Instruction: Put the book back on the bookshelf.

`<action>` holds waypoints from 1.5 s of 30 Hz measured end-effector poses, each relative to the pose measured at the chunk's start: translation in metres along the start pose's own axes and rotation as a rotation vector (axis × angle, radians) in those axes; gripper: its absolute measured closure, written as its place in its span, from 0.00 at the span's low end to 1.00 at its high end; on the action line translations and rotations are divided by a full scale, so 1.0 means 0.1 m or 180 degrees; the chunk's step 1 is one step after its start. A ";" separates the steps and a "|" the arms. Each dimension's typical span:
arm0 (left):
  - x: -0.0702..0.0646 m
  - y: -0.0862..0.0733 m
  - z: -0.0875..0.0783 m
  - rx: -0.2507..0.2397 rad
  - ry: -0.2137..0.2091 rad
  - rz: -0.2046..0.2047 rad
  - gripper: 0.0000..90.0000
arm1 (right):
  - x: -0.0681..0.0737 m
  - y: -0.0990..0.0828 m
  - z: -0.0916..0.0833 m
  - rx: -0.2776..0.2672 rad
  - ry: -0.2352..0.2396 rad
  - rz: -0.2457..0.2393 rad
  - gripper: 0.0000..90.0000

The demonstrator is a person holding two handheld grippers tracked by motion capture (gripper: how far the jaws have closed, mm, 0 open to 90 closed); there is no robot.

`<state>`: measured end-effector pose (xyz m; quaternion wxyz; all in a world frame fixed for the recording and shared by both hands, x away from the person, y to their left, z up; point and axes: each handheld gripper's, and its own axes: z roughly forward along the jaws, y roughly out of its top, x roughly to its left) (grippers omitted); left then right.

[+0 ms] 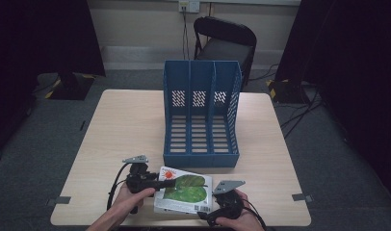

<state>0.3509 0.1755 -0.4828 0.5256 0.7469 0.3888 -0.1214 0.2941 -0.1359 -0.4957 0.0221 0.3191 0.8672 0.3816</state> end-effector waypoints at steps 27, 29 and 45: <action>-0.05 -0.08 0.21 0.0580 -0.0046 0.0004 0.39 | 0.09 0.09 0.04 -0.0201 0.0008 -0.0265 0.13; -0.05 -0.07 0.21 0.0593 -0.0048 0.0004 0.39 | 0.08 0.09 0.04 -0.0220 0.0024 -0.0238 0.13; -0.02 -0.05 0.17 0.0589 -0.0099 0.0021 0.61 | -0.02 0.11 0.01 -0.0135 -0.0006 -0.0143 0.15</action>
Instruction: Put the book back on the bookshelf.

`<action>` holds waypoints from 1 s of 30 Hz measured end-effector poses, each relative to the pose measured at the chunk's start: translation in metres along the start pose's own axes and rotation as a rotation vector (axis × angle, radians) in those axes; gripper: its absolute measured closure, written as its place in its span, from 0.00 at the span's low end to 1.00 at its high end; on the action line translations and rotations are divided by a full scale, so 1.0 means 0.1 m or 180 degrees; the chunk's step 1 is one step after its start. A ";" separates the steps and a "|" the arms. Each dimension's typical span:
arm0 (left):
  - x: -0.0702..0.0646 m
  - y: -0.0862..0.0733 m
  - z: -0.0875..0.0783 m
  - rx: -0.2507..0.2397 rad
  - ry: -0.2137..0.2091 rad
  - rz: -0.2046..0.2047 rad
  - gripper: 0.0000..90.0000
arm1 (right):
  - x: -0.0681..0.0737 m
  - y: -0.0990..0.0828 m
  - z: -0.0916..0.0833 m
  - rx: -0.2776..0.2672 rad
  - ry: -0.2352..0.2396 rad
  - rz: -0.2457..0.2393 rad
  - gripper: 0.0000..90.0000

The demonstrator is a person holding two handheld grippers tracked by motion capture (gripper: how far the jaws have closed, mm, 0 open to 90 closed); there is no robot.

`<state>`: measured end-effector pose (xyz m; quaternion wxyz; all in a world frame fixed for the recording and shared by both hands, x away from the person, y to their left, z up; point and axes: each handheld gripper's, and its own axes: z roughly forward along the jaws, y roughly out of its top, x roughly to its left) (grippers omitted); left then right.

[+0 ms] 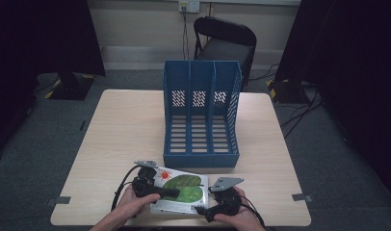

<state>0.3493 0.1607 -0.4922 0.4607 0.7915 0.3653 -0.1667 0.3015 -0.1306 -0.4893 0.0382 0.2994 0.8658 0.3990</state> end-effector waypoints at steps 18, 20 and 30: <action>-0.09 0.01 -0.01 0.0003 0.0031 0.0313 0.64 | -0.10 -0.02 0.01 0.0116 0.0148 0.0227 0.17; -0.14 0.02 -0.02 -0.0009 0.0020 0.0466 0.67 | -0.12 -0.02 -0.01 0.0098 0.0131 0.0254 0.17; -0.25 0.00 -0.05 -0.0057 -0.0041 0.0833 0.73 | -0.26 0.01 -0.17 -0.0208 0.0021 0.0423 0.23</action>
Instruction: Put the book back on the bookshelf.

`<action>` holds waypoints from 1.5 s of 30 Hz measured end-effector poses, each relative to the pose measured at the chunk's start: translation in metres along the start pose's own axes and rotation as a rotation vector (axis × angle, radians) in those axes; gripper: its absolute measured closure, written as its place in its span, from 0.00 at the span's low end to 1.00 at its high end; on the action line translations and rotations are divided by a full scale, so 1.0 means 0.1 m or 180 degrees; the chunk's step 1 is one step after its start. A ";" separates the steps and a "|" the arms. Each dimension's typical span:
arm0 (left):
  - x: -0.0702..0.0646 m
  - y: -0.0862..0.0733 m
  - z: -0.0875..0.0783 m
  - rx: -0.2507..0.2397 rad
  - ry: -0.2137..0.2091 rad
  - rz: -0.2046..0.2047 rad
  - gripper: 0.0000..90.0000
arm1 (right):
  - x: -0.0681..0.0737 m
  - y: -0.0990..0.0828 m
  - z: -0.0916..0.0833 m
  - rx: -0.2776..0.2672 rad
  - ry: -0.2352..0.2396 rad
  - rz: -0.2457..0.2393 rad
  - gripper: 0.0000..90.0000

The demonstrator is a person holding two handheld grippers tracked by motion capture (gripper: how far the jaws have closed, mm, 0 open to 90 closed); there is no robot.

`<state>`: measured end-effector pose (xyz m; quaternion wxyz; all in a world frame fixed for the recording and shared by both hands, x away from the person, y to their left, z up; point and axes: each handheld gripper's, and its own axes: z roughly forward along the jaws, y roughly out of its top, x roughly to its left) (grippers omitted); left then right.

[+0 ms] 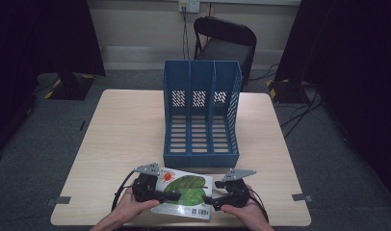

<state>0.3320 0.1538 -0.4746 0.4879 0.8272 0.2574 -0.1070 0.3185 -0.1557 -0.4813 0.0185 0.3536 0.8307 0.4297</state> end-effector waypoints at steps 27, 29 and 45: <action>-0.05 0.01 0.02 0.0119 0.0019 0.0180 0.72 | -0.08 0.10 -0.18 -0.0368 0.0244 0.0128 0.52; -0.05 0.01 0.02 0.0115 0.0018 0.0176 0.72 | -0.08 0.10 -0.20 -0.0384 0.0267 0.0131 0.53; -0.07 0.00 -0.06 0.0072 0.0145 0.0264 0.68 | 0.04 0.11 -0.29 -0.0517 0.0659 -0.0014 0.63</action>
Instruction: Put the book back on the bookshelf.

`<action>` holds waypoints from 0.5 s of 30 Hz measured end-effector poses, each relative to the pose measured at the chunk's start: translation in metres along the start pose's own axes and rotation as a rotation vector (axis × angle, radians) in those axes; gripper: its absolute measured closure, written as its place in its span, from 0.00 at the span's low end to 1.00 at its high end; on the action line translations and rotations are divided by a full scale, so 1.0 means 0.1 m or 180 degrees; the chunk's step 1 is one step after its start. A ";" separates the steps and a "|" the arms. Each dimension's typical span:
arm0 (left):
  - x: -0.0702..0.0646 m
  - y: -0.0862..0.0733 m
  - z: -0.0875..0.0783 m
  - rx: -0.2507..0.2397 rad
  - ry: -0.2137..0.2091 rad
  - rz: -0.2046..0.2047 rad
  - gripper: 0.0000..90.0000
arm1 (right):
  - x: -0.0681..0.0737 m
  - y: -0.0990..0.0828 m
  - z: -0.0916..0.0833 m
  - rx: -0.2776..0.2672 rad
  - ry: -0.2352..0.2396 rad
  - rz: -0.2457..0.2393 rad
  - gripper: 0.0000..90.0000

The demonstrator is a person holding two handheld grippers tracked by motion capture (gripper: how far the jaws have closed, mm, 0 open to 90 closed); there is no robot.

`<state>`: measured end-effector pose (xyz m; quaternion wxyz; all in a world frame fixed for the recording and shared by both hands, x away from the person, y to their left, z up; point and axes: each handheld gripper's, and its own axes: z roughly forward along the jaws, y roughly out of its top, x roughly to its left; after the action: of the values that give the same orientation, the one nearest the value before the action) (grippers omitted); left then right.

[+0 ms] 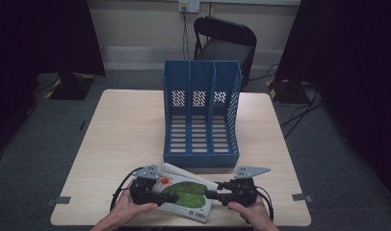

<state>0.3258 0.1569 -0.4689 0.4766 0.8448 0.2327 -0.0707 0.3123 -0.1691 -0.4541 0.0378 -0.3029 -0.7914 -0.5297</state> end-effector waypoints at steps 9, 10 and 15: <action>-0.05 0.03 0.05 0.0020 -0.0042 0.0119 0.66 | 0.14 -0.01 0.21 0.0167 0.0037 -0.0302 0.71; -0.05 0.03 0.05 0.0039 -0.0025 0.0157 0.67 | 0.14 -0.01 0.20 0.0158 0.0077 -0.0294 0.72; -0.04 0.03 0.00 0.0020 0.0121 0.0164 0.67 | 0.15 0.00 0.16 0.0145 0.0057 -0.0362 0.75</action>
<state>0.3235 0.1544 -0.4651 0.4711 0.8532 0.2196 -0.0430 0.3044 -0.1487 -0.4549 0.0216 -0.2519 -0.8188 -0.5155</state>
